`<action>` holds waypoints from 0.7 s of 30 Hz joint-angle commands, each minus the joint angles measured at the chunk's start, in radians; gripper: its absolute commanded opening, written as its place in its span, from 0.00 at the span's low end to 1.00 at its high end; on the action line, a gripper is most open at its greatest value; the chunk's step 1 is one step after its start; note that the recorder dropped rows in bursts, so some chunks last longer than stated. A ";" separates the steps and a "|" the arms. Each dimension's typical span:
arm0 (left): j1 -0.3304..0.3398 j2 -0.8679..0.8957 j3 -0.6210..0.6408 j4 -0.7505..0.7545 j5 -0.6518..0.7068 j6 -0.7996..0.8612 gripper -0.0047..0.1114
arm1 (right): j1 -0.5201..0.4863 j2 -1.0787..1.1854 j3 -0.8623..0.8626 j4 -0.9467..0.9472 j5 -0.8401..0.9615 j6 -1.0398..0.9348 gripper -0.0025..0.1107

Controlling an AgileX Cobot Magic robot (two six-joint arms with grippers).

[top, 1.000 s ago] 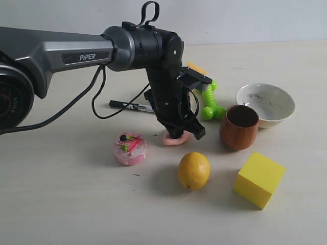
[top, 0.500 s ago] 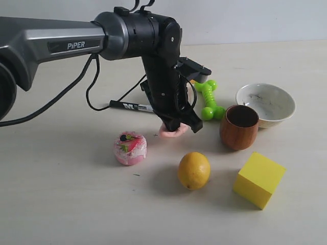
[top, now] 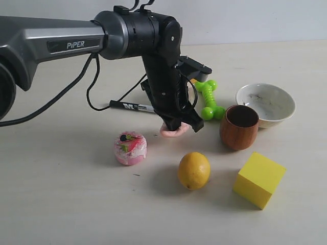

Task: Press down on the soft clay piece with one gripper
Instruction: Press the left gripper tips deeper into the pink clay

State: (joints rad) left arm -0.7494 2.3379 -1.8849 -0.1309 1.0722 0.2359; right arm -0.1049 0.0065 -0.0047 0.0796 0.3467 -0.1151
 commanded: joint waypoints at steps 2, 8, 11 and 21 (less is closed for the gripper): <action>0.001 0.022 0.002 -0.021 -0.008 -0.007 0.04 | -0.001 -0.006 0.005 0.001 -0.008 -0.006 0.02; 0.001 0.042 0.002 -0.028 -0.014 -0.007 0.04 | -0.001 -0.006 0.005 0.001 -0.008 -0.006 0.02; 0.001 0.038 0.002 -0.028 -0.037 -0.007 0.04 | -0.001 -0.006 0.005 0.001 -0.008 -0.006 0.02; 0.001 0.031 0.002 -0.028 -0.049 -0.007 0.29 | -0.001 -0.006 0.005 0.001 -0.008 -0.006 0.02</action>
State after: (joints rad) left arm -0.7494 2.3809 -1.8849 -0.1574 1.0298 0.2342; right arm -0.1049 0.0065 -0.0047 0.0796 0.3467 -0.1151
